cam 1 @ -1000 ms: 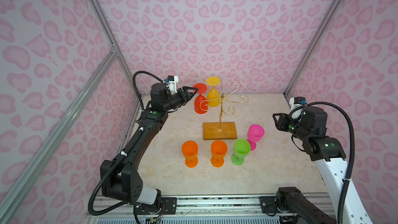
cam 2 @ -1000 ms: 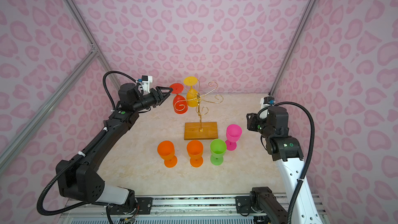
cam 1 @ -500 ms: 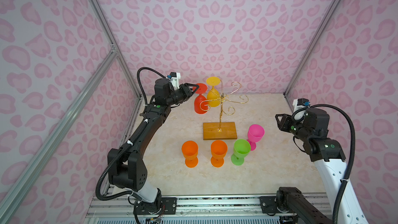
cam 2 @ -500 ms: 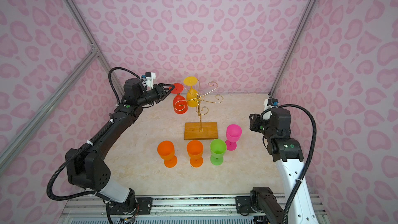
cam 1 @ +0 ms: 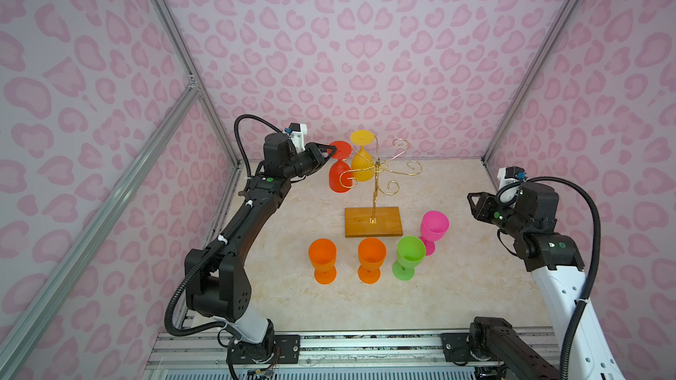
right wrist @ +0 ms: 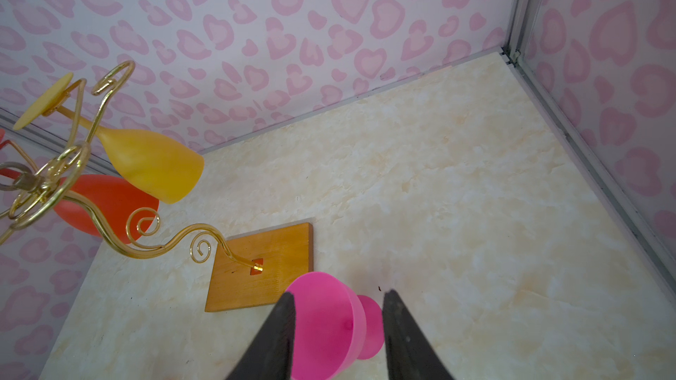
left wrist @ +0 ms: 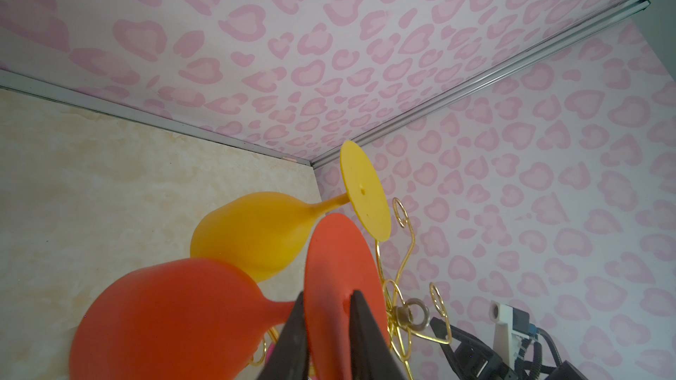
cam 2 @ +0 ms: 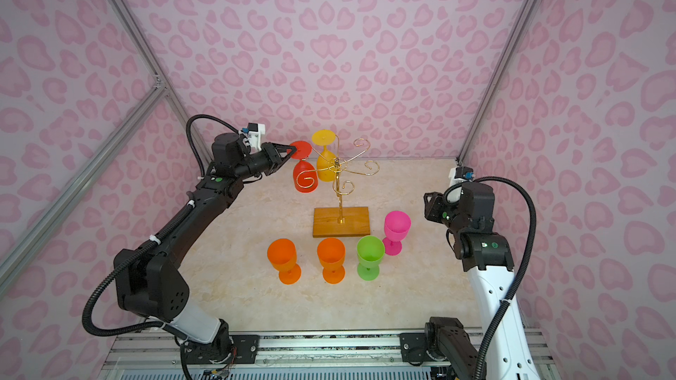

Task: Take the wine glass off the wine glass rack
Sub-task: 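Raise the right gripper away while the left gripper closes on the red glass foot, then lift the red glass up and off its hook with the left gripper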

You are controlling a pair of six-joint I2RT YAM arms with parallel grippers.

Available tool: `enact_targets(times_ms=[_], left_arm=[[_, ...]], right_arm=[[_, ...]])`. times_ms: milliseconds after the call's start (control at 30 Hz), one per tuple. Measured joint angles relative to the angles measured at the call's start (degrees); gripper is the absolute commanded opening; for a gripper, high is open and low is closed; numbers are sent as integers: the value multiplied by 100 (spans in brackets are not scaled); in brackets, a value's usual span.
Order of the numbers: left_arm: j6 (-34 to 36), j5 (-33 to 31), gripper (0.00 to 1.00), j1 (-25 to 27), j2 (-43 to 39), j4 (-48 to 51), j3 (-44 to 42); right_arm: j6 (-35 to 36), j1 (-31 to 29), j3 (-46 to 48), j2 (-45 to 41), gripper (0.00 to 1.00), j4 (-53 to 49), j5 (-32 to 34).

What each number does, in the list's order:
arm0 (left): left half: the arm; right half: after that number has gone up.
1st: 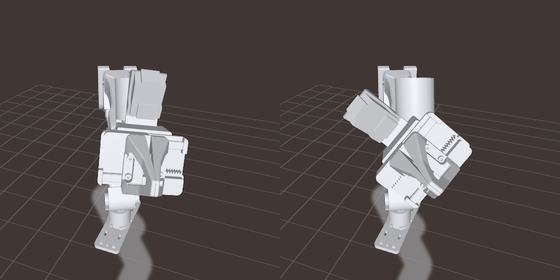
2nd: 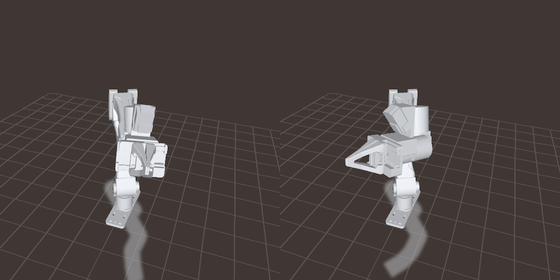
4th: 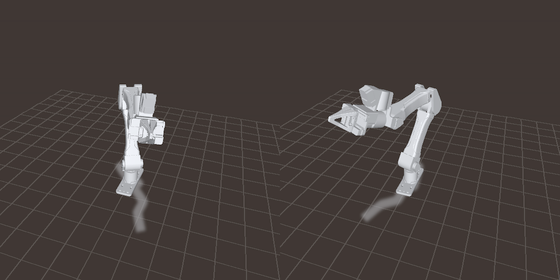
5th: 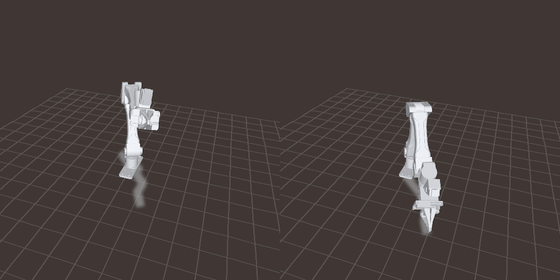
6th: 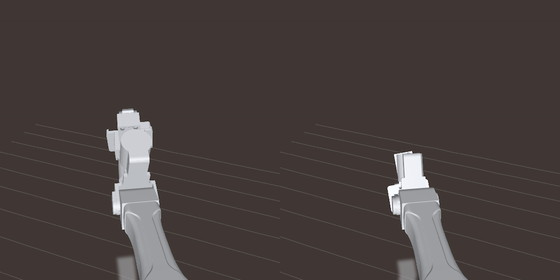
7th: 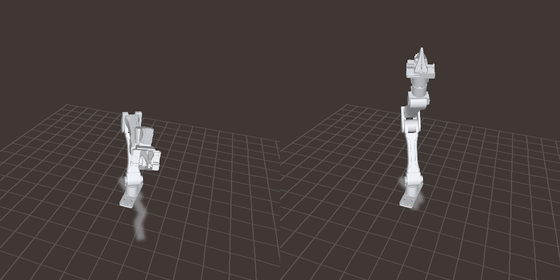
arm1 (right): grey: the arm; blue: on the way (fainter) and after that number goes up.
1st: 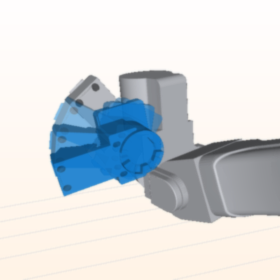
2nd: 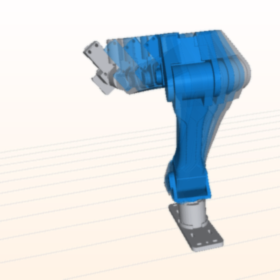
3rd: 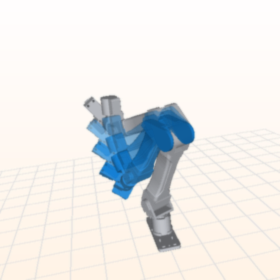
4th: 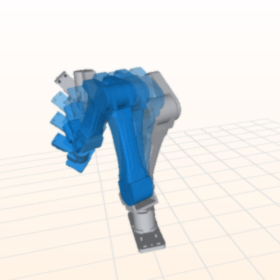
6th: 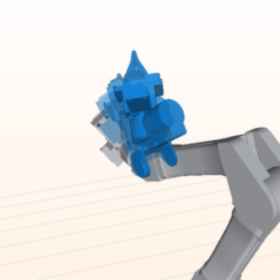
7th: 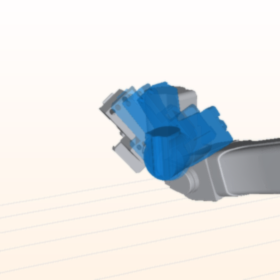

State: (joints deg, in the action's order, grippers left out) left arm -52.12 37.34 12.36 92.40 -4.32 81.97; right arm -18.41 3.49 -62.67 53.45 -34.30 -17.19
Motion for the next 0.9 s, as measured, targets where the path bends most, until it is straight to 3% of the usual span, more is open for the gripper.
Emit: enact_targets(times_ms=[900], left_arm=[[-243,374,4,-101,-37,-15,201]], right_arm=[[-122,66,55,9,40,42,-166]])
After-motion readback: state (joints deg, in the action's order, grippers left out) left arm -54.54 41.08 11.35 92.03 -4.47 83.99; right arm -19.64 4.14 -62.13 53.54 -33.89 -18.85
